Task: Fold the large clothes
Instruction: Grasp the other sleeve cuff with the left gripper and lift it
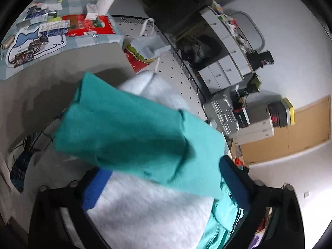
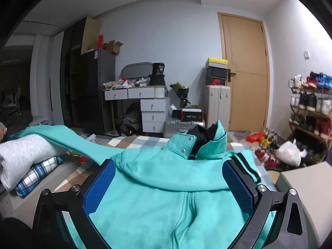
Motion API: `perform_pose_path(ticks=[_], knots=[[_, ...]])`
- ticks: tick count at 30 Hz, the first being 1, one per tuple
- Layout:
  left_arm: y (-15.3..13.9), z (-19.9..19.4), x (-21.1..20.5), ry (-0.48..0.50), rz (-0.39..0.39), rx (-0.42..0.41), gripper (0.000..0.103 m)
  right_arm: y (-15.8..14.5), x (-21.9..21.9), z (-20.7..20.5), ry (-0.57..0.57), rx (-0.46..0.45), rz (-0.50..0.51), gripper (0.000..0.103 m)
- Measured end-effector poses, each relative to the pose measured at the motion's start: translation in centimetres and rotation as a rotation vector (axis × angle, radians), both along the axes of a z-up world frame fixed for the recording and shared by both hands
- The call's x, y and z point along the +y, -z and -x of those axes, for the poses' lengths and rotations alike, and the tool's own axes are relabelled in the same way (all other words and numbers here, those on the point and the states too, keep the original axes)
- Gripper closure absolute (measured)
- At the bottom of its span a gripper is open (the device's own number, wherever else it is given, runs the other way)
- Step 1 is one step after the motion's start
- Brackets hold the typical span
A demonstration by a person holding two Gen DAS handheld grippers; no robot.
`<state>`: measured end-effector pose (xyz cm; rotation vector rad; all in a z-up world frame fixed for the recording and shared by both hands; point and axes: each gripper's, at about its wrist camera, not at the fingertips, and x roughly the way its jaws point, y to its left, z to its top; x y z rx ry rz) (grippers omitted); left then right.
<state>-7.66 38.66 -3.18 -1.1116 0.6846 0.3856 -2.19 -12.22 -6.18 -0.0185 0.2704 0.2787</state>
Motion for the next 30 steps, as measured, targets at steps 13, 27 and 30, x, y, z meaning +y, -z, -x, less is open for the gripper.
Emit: perform_pose_path(ticks=[13, 27, 30], knots=[[-2.3, 0.7, -0.1, 0.006, -0.148, -0.023, 0.099, 0.4, -1.5, -0.9, 0.004, 0.062, -0.061, 0.0], [-11.0, -1.5, -4.9, 0.125, -0.406, -0.195, 0.099, 0.1, -3.0, -1.1, 0.04, 0.072, -0.1, 0.0], [-16.2, -3.9, -10.2, 0.245, -0.509, -0.263, 0.099, -0.1, -4.0, -1.4, 0.079, 0.076, -0.122, 0.0]])
